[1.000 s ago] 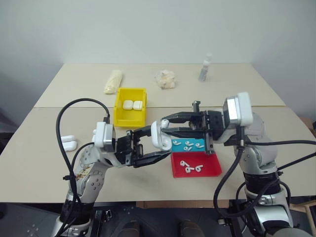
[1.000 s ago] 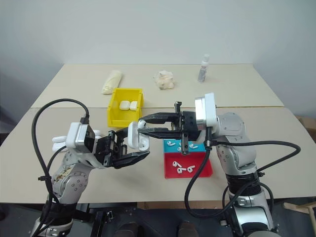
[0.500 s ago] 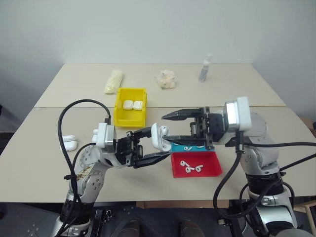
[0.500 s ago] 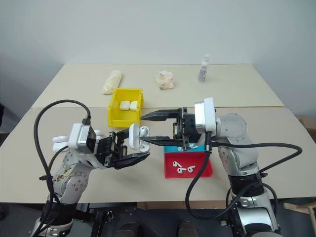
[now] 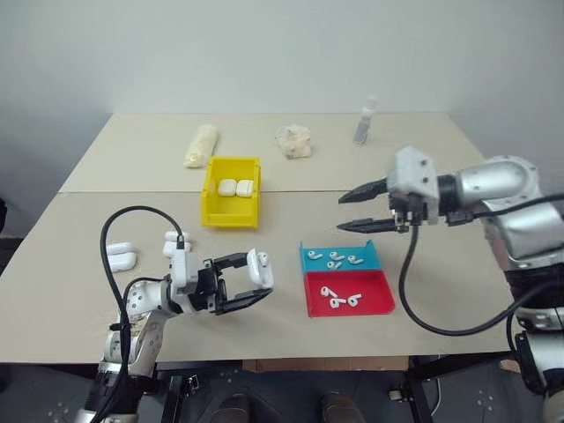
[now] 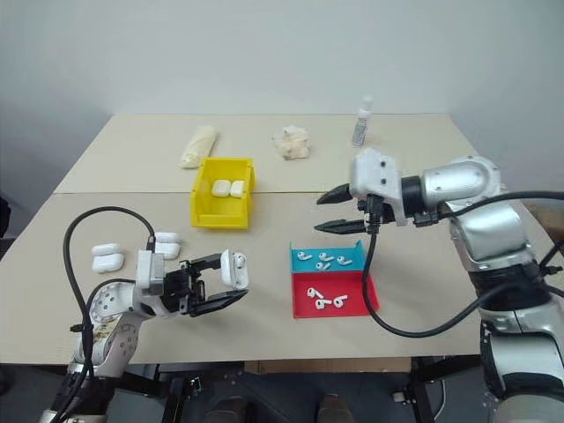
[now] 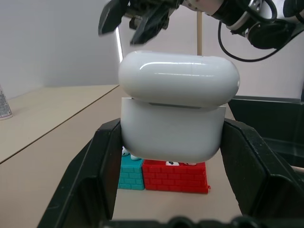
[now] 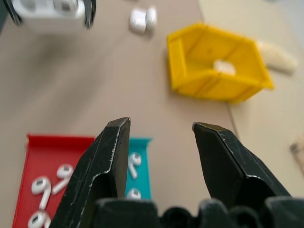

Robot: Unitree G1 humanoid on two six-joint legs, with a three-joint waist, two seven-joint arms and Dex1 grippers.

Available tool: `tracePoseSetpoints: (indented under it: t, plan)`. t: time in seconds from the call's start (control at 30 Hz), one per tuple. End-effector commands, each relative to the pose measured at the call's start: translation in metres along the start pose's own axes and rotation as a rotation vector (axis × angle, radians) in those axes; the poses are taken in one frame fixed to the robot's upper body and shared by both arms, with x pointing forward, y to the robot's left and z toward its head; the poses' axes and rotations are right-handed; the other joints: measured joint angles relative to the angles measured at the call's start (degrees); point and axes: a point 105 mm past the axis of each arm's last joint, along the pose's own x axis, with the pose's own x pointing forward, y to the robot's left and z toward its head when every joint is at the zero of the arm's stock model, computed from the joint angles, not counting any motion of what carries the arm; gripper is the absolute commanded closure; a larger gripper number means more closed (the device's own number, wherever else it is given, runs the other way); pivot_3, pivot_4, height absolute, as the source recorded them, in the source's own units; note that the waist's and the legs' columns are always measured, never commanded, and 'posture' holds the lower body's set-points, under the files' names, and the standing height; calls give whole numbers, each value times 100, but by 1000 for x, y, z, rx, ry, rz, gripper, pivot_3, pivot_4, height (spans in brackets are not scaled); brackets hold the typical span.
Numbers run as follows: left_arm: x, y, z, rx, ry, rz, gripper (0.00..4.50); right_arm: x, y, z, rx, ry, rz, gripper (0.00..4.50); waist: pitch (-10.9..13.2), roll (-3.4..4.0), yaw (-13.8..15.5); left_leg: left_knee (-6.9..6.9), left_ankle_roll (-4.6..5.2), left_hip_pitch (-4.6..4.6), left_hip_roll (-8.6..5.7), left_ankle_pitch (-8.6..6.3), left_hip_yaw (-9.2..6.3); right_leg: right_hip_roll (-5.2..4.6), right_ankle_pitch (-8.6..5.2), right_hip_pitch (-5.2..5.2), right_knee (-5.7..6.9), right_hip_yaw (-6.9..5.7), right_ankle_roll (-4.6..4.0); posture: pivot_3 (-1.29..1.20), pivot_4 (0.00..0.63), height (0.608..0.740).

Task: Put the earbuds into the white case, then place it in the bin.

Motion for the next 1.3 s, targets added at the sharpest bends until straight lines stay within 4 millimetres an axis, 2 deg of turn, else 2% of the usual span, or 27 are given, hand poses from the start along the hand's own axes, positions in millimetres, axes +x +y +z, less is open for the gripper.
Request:
tracePoseSetpoints:
  t: [0.03, 0.2, 0.4, 0.57, 1.3]
  plan:
    - [3, -4, 5, 42, -1, 1, 1710, 5, -7, -19, -82, 221, 76, 1945, 0, 1, 1, 0, 0, -2, 0, 0, 1, -1, 0, -2, 0, -1, 0, 0, 150, 740]
    - [7, -7, 5, 46, -6, 9, 1710, 19, -11, -44, -144, 403, 220, 1945, 1, 1, -1, 0, -1, -7, 0, 0, 2, -1, 0, -8, 0, -1, 0, 0, 150, 740]
    - [6, -10, 6, 46, 7, 21, 1710, 39, -16, -57, -166, 455, 295, 1945, 1, 1, -11, 0, -4, -7, 0, 2, 6, -1, 0, -11, 2, -1, 0, 0, 150, 740]
    - [6, -12, 8, 42, 3, 38, 1710, 43, -12, -73, -197, 522, 337, 1945, 1, 3, -1, 0, -8, -11, -1, 4, 1, -2, 1, -16, 2, 0, -1, 0, 150, 740]
    - [3, -11, 5, 38, 40, 38, 1710, 58, 4, -84, -161, 500, 377, 1945, 3, 5, -13, -1, -13, -10, 0, 7, 3, 0, 1, -18, 7, -1, -1, 0, 150, 740]
